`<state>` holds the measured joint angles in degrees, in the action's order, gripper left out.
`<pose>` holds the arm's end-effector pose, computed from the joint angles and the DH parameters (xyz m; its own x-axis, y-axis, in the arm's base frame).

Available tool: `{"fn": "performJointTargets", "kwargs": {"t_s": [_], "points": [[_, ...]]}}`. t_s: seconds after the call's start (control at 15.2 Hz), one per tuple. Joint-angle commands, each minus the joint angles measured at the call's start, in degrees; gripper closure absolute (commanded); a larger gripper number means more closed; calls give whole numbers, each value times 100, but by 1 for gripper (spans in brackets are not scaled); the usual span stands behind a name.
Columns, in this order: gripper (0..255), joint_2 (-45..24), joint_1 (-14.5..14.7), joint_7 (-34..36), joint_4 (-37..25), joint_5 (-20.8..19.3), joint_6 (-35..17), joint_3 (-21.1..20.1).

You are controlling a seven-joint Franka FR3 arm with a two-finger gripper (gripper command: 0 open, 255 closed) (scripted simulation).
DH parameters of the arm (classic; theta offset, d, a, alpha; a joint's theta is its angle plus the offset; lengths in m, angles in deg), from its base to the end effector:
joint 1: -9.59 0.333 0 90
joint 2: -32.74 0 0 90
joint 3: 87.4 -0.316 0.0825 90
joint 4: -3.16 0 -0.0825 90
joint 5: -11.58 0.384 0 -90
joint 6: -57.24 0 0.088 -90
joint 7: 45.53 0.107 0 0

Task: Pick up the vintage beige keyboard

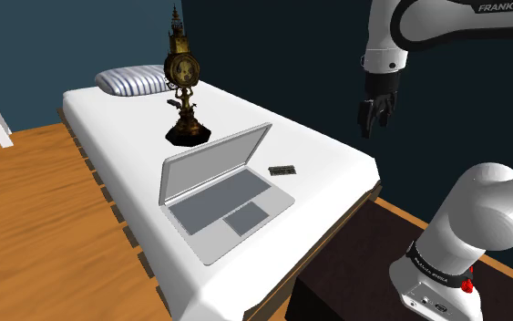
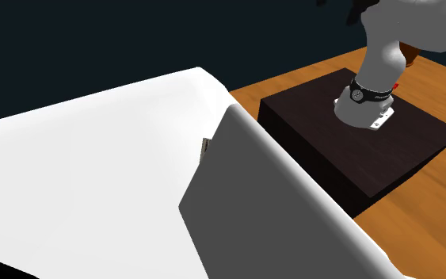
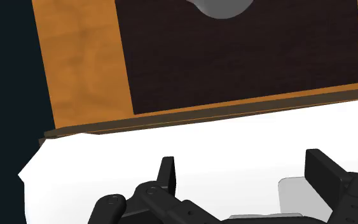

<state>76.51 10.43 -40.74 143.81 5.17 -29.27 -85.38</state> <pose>0.2993 -0.0206 0.5333 0.9804 -0.0962 -0.1722 -0.0795 -0.9917 0.1013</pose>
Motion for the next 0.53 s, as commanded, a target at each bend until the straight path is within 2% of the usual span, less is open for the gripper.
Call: {"fn": "performJointTargets", "kwargs": {"t_s": [0.0,0.46], "points": [[0,0,0,0,0,0,0,0],[0,-849,182,-1459,355,-380,-1548,806]]}}
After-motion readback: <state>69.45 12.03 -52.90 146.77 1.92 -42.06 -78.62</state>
